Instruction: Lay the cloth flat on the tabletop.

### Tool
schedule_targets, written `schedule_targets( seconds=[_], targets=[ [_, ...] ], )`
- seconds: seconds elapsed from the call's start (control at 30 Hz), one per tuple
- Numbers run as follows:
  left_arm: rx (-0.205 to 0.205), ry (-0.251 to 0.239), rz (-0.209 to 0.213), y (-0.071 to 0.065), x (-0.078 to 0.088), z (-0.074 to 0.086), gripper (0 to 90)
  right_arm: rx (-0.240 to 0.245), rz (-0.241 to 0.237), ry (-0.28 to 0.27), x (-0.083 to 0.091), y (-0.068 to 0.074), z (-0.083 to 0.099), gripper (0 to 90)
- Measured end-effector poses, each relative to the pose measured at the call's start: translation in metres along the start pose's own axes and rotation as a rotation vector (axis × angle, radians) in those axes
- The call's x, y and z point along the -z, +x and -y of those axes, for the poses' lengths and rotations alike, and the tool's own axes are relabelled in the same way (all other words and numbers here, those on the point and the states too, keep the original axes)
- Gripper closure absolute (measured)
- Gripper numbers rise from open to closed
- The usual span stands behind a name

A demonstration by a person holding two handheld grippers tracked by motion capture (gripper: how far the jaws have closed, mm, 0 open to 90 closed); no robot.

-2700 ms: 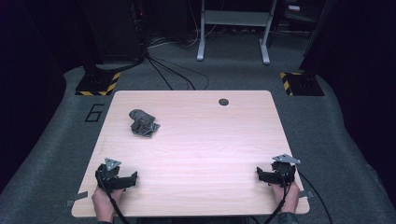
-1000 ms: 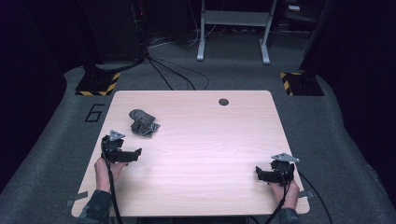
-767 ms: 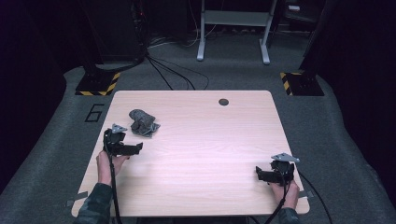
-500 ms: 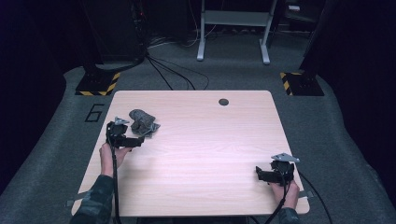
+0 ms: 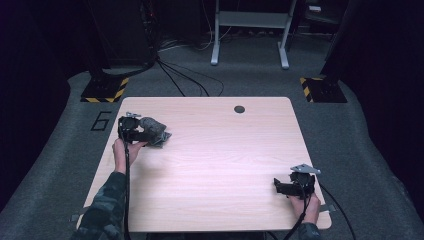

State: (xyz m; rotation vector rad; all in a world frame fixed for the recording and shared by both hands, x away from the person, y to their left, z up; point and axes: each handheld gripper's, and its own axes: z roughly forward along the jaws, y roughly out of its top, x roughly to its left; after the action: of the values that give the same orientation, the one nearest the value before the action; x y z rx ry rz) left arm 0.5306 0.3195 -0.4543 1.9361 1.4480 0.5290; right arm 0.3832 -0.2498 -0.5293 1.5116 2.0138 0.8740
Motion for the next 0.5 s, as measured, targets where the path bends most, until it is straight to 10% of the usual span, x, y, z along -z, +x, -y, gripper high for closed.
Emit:
schedule_targets(
  seconds=[0.5],
  targets=[
    [0.001, 0.021, -0.054, 0.003, -0.031, -0.003, 20.5, 0.005, 0.0, 0.0, 0.0, 0.0, 0.0, 4.6]
  ],
)
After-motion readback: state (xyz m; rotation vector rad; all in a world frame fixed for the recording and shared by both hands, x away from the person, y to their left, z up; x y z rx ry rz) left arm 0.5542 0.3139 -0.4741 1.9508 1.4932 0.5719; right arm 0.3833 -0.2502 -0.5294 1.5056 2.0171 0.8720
